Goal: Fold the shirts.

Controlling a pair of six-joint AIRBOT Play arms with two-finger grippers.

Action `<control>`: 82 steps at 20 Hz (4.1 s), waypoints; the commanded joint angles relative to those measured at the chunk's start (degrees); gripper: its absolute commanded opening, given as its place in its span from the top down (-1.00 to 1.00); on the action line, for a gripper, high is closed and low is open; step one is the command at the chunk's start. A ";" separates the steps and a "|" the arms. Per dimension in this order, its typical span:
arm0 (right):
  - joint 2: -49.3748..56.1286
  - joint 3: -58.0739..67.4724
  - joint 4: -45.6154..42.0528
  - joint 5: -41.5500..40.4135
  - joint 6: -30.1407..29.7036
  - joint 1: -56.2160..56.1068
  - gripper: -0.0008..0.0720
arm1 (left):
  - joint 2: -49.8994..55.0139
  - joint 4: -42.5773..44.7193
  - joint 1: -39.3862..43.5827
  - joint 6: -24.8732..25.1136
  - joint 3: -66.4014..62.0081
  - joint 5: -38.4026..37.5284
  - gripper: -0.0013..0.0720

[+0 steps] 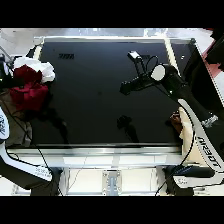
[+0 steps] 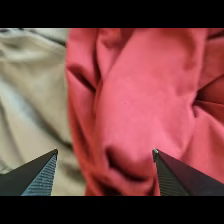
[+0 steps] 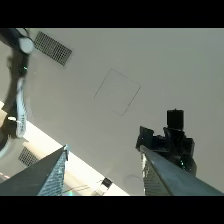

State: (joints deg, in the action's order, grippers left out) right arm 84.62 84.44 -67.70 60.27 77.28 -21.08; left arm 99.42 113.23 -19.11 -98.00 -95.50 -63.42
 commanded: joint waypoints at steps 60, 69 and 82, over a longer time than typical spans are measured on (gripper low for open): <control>2.40 1.27 -1.09 15.34 -0.59 -0.04 -0.38 | -32.63 -64.67 25.20 25.53 60.22 23.39 -0.08; 2.54 -0.61 -0.04 20.83 -0.07 -0.17 -0.38 | -35.30 -65.90 25.14 25.51 60.17 23.12 0.91; 4.24 -15.82 -2.95 -14.23 -1.92 -13.64 -0.38 | -39.65 -65.70 24.96 25.40 60.17 19.04 0.92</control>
State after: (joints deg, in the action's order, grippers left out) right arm 87.85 69.32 -68.79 54.19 75.55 -33.56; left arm 59.96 47.53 5.91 -72.62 -35.33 -43.03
